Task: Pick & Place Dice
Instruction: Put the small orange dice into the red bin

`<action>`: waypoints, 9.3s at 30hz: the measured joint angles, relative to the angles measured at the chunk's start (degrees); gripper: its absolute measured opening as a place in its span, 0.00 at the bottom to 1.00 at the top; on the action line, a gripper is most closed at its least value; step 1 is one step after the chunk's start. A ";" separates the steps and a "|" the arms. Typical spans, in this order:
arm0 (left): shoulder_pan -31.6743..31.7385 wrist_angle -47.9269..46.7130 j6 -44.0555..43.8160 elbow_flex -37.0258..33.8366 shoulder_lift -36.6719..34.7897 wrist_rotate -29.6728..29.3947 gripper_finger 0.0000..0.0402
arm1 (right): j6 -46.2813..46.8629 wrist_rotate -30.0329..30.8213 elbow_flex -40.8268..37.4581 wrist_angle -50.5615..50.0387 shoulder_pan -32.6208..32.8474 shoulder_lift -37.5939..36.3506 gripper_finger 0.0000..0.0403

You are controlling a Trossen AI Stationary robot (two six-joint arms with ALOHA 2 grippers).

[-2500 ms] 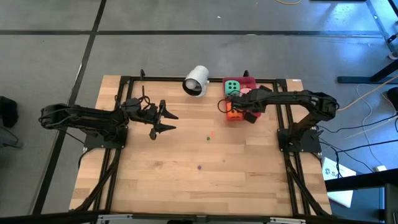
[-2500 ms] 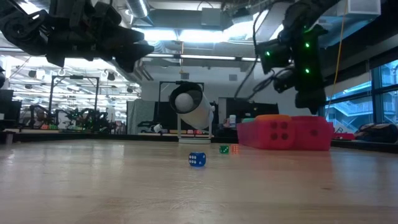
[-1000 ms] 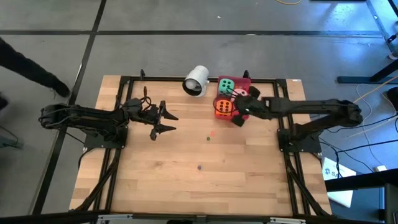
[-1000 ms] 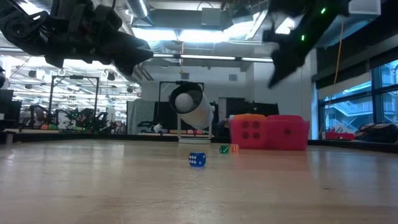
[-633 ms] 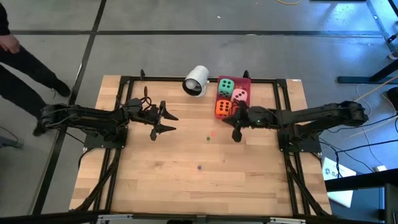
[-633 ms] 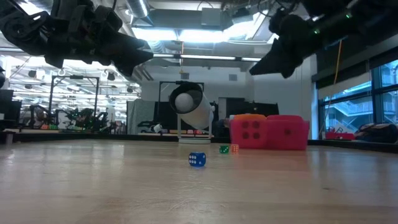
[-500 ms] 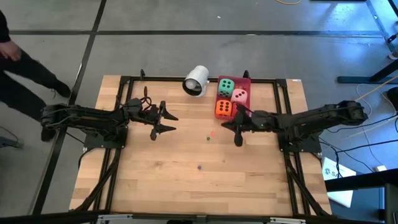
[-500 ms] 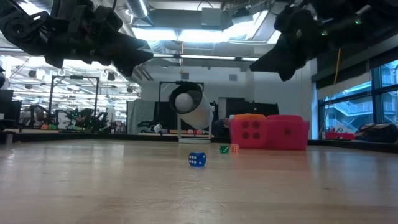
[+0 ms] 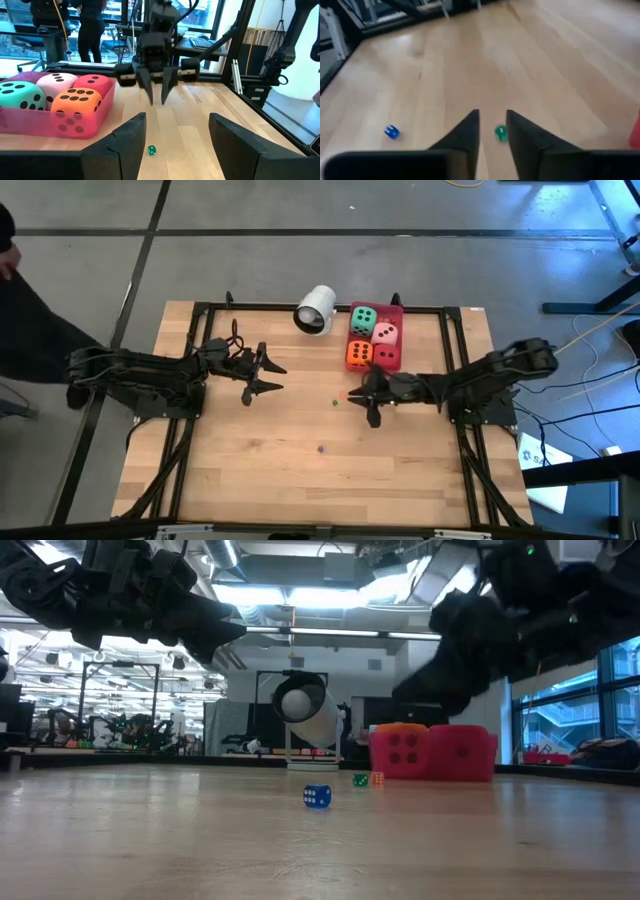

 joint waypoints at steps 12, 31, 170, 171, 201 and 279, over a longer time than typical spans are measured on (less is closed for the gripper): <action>0.00 -0.26 0.00 0.00 0.00 -0.02 0.52 | -2.46 3.26 2.37 0.15 0.11 6.51 0.63; 0.00 -1.02 -0.11 0.00 0.02 -0.03 0.52 | -10.71 7.85 7.89 -3.57 -0.04 17.61 0.55; 0.00 -2.47 0.92 0.00 0.09 -0.07 0.52 | -17.44 24.33 -2.32 -17.33 1.27 -35.92 0.13; 0.00 -2.32 0.94 0.00 0.09 -0.07 0.52 | -17.44 24.44 -3.97 -14.11 1.19 -35.92 0.13; 0.00 -2.10 1.23 0.00 0.09 -0.06 0.52 | -17.49 -3.41 -11.02 -2.24 -25.97 -35.94 0.13; 0.00 -2.12 0.92 0.00 0.11 -0.04 0.52 | -29.97 -10.67 45.07 -73.16 -55.32 15.89 0.13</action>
